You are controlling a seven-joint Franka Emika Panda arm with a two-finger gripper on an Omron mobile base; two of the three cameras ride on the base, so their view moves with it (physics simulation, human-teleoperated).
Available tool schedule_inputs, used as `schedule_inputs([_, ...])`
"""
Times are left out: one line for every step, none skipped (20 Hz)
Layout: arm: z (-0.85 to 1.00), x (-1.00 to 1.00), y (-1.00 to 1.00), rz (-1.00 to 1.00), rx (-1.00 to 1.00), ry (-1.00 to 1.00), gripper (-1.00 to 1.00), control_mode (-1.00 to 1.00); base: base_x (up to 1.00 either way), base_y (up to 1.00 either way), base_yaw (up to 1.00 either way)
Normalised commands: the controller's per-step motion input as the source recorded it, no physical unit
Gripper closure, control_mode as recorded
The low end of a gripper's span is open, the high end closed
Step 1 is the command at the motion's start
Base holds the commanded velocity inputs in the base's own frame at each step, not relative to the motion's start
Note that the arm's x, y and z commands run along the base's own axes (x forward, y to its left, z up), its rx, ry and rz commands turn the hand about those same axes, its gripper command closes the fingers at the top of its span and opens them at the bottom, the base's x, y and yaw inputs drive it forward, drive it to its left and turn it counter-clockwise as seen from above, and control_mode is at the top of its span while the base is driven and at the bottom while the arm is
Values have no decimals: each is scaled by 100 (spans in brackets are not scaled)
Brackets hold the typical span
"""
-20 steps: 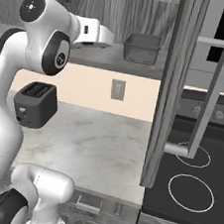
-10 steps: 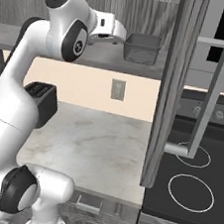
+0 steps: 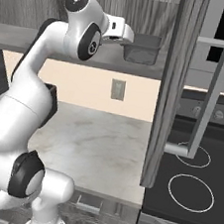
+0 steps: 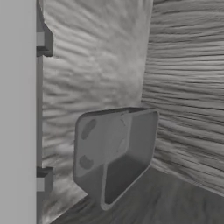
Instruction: Retrieve the tupperware and aluminum foil from the cabinet and place them on the dining counter near the plate with steaks to prepare for storing leftovers.
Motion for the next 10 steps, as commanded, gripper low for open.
schedule_inputs([0, 52, -11, 0, 5, 0, -100, -100, 0, 0, 0])
schedule_inputs([0, 47, -11, 0, 4, 0, -100, -100, 0, 0, 0])
schedule_inputs([0, 44, -11, 0, 3, 0, -100, -100, 0, 0, 0])
schedule_inputs([0, 43, -10, 0, 3, 0, -100, -100, 0, 0, 0])
schedule_inputs([0, 42, -8, 0, 3, 0, -100, -100, 0, 0, 0])
schedule_inputs([0, 41, -8, 0, 3, 0, -100, -100, 0, 0, 0])
schedule_inputs([0, 41, -6, 0, 3, 0, -100, -100, 0, 0, 0])
schedule_inputs([0, 41, -6, 0, 2, 0, -100, -100, 0, 0, 0])
schedule_inputs([0, 41, -7, 0, 3, 0, -100, -100, 0, 0, 0])
schedule_inputs([0, 44, -7, 0, 2, 0, -100, -100, 0, 0, 0])
